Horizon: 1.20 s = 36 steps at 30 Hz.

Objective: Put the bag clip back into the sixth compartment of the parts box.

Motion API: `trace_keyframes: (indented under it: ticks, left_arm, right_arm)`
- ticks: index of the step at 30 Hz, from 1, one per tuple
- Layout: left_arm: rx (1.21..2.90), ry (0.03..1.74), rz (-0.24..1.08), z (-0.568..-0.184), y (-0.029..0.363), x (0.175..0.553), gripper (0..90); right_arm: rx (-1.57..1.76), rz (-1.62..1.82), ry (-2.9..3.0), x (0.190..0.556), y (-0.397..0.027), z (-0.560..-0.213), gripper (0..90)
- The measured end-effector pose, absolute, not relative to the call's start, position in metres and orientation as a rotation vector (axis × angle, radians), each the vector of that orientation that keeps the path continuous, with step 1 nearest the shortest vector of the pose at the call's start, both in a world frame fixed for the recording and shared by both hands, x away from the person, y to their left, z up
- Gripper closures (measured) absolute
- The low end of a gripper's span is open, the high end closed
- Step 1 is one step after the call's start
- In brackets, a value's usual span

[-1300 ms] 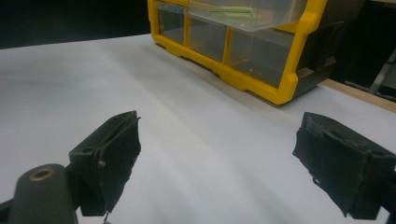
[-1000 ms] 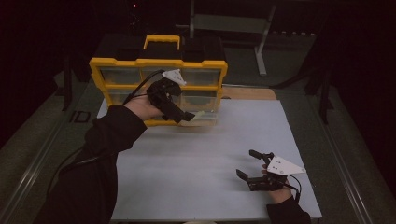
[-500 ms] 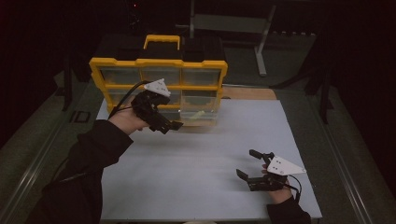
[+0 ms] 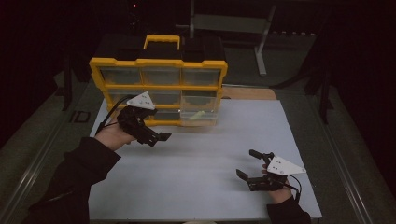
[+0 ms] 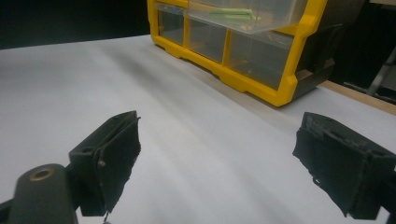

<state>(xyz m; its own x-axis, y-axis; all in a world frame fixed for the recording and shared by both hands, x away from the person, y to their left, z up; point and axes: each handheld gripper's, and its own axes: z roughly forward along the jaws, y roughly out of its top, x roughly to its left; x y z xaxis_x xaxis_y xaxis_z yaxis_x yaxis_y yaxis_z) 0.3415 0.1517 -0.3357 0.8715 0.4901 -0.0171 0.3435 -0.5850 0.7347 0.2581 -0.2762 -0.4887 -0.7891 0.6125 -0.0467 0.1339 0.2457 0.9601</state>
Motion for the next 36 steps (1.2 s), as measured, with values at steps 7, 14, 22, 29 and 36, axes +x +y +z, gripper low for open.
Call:
trace_keyframes:
  ticks: [7, 14, 22, 29, 36]
  left_arm:
    - [2.241, 0.632, 0.265, -0.353, 0.167, 0.33, 2.0]
    - [2.221, 0.658, 0.271, -0.372, 0.177, 0.315, 2.9]
    - [2.167, 0.691, 0.31, -0.39, 0.185, 0.295, 2.8]
    - [2.134, 0.71, 0.315, -0.407, 0.191, 0.279, 2.6]
    - [2.117, 0.737, 0.367, -0.427, 0.195, 0.265, 2.7]
  right_arm:
    - [0.685, 1.563, 2.112, 0.258, -0.276, -0.489, 13.4]
    - [0.68, 1.564, 2.109, 0.258, -0.276, -0.488, 13.4]
    - [0.682, 1.563, 2.112, 0.258, -0.276, -0.489, 13.4]
    - [0.681, 1.559, 2.121, 0.258, -0.276, -0.489, 13.4]
    - [0.679, 1.56, 2.121, 0.258, -0.275, -0.489, 13.4]
